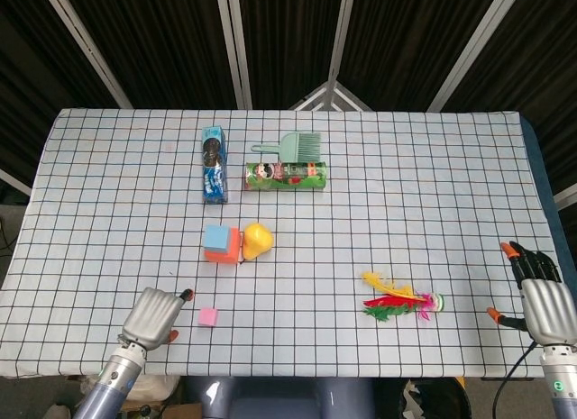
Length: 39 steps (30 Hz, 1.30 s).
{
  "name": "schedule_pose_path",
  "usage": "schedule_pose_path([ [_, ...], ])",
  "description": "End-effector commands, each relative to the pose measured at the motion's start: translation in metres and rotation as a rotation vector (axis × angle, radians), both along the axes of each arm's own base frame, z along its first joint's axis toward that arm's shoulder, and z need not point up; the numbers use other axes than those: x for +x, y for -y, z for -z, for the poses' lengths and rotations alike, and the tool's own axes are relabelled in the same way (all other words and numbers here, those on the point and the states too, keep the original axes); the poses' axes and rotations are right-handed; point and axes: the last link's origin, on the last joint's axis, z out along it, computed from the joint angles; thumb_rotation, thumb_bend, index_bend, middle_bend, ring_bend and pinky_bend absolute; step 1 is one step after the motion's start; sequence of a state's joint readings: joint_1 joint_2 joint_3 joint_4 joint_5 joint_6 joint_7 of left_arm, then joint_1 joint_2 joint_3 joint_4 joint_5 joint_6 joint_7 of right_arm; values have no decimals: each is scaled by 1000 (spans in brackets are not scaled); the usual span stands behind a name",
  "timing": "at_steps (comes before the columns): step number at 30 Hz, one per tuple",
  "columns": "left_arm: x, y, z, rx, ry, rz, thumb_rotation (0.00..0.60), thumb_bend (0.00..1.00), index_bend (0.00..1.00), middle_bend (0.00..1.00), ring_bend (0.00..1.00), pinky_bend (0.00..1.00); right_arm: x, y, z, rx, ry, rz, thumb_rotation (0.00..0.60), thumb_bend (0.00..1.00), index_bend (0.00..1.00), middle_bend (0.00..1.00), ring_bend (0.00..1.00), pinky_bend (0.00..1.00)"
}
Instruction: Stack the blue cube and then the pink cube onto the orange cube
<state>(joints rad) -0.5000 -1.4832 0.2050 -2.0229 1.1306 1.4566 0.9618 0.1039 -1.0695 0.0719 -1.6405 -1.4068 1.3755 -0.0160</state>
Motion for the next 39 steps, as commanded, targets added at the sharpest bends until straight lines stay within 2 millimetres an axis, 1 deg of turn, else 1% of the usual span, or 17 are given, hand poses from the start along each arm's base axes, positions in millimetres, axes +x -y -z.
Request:
schedule_pose_path([
  [1, 2, -1, 11, 39, -8, 0, 600, 200, 363, 804, 749, 895, -1, 0, 0, 5, 1, 6, 600, 172, 42, 85, 108, 81],
  [6, 4, 5, 28, 59, -16, 15, 600, 202, 363, 803, 749, 896, -2, 1, -1, 7, 9, 10, 600, 173, 42, 85, 108, 81],
  [11, 6, 4, 40, 80, -24, 29, 600, 202, 361, 803, 749, 896, -3, 0, -2, 8, 16, 10, 600, 173, 42, 85, 108, 80],
  [16, 11, 5, 50, 74, -7, 39, 600, 203, 361, 803, 750, 897, -3, 1, -2, 10, 16, 10, 600, 173, 42, 85, 108, 81],
  [20, 14, 4, 56, 83, -9, 46, 600, 222, 367, 805, 751, 899, -4, 1, -3, 8, 17, 12, 600, 173, 42, 85, 108, 80],
  [28, 16, 4, 61, 94, -9, 54, 600, 248, 402, 810, 756, 903, -5, 1, -3, 10, 21, 16, 600, 173, 42, 85, 108, 80],
  [39, 15, 3, 61, 98, -13, 51, 600, 263, 408, 810, 757, 903, -5, 1, -2, 19, 27, 19, 600, 173, 42, 85, 108, 81],
])
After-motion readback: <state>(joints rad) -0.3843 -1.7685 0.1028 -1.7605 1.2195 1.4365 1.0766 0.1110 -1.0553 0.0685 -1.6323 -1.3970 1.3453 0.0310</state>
